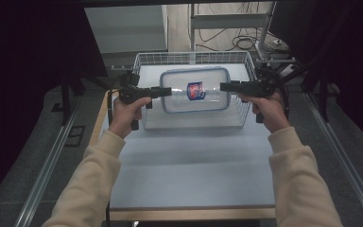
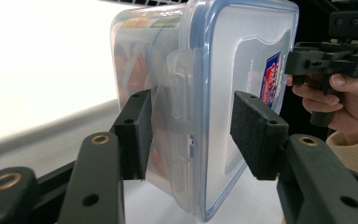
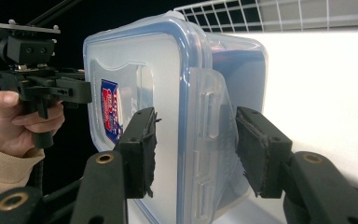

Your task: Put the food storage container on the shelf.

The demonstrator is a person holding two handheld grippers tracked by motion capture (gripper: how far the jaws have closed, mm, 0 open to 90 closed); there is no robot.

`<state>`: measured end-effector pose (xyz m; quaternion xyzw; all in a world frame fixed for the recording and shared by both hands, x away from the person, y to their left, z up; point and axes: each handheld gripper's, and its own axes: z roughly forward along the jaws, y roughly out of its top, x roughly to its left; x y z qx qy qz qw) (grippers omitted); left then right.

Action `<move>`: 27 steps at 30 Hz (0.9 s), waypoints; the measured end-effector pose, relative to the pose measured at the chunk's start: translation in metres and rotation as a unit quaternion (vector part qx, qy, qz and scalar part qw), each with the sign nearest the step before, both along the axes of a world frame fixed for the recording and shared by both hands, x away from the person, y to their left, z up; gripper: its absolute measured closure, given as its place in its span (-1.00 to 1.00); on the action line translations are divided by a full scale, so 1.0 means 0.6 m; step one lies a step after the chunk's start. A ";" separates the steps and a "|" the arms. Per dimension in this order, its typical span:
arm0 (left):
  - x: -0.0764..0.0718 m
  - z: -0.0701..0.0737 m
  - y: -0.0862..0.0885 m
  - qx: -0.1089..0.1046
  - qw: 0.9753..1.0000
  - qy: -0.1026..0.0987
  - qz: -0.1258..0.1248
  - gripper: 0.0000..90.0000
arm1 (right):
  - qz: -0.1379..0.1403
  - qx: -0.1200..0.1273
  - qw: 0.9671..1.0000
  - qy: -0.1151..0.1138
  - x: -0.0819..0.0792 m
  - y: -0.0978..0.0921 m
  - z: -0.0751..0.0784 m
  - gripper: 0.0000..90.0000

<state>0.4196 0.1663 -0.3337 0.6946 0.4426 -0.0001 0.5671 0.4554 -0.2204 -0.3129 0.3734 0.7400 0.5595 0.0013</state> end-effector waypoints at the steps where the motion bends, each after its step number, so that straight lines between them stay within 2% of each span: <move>1: 0.006 0.001 0.001 -0.003 1.000 0.004 0.000 0.11 | -0.001 -0.002 1.000 0.001 0.007 0.003 0.005 0.11; 6: 0.038 0.012 0.004 -0.001 1.000 0.013 0.001 0.10 | -0.008 0.004 1.000 0.011 0.043 0.008 0.015 0.11; 11: 0.049 0.031 0.009 0.001 1.000 0.010 0.004 0.10 | -0.006 0.011 1.000 0.016 0.053 0.010 0.022 0.11; 16: 0.075 0.049 0.011 0.000 1.000 0.014 0.010 0.09 | -0.012 0.024 0.999 0.020 0.072 0.013 0.031 0.11; 19: 0.090 0.050 0.011 0.003 1.000 0.021 0.008 0.09 | -0.016 0.026 0.999 0.022 0.084 0.013 0.032 0.11; 23: 0.109 0.043 0.011 0.003 0.999 0.033 0.014 0.07 | -0.021 0.025 0.999 0.036 0.103 0.015 0.028 0.10; 24: 0.112 0.041 0.012 -0.006 0.999 0.036 0.015 0.07 | -0.021 0.024 0.999 0.044 0.109 0.016 0.025 0.10; 27: 0.119 0.040 0.011 -0.014 0.999 0.041 0.021 0.08 | -0.027 0.033 0.997 0.057 0.118 0.014 0.024 0.10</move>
